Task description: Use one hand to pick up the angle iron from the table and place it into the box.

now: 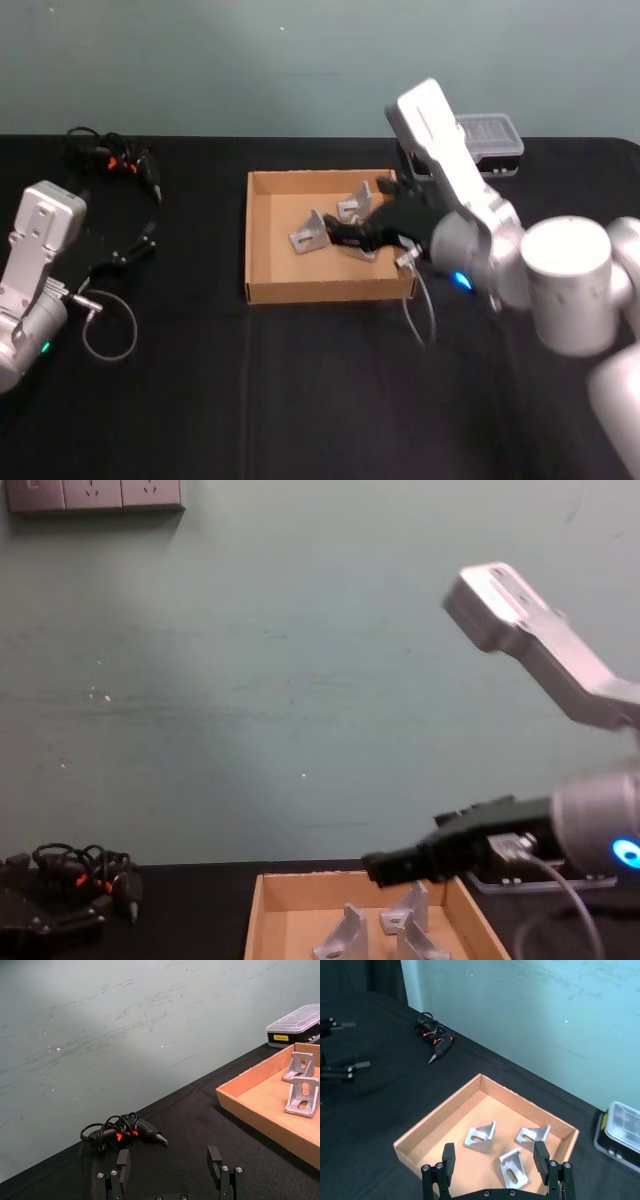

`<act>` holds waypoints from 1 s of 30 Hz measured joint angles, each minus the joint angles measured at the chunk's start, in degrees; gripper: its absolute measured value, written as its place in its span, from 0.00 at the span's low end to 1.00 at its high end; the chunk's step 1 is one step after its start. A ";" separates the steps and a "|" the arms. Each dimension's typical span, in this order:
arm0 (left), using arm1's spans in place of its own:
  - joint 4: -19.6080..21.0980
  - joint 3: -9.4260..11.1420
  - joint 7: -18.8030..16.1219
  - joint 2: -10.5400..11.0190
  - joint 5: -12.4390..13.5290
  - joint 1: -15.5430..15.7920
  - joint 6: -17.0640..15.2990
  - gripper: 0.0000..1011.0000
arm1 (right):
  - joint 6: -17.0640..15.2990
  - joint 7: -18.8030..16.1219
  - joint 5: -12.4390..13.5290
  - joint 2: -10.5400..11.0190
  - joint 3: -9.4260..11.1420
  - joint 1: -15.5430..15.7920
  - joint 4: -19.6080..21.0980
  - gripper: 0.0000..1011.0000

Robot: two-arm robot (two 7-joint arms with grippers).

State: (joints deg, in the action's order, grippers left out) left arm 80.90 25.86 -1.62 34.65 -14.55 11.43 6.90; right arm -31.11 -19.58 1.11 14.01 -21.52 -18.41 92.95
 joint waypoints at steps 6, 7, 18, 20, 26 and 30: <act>0.00 0.00 0.00 0.00 0.00 0.00 0.00 1.00 | 6.54 2.24 -1.16 1.10 0.92 6.62 2.66 0.99; 0.00 0.00 0.00 0.00 0.00 0.00 0.00 1.00 | 7.45 2.62 -1.40 1.09 0.98 7.30 2.67 0.99; 0.00 0.00 0.00 0.00 0.00 0.00 0.00 1.00 | 19.75 12.39 -6.60 -2.86 2.08 12.12 -1.21 0.99; 0.00 0.00 0.00 0.00 0.00 0.00 0.00 1.00 | 21.07 13.31 -7.23 -3.35 2.15 12.35 -1.73 0.99; 0.00 0.00 0.00 0.00 0.00 0.00 0.00 1.00 | 24.25 14.37 -8.77 -4.41 2.60 12.45 -3.92 0.99; 0.00 0.00 0.00 0.00 0.00 0.00 0.00 1.00 | 23.63 14.21 -9.73 -4.65 2.73 12.08 -4.41 0.99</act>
State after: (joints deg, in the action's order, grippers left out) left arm 80.90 25.86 -1.62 34.65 -14.55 11.43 6.91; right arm -7.48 -5.37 -8.62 9.36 -18.79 -6.32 88.54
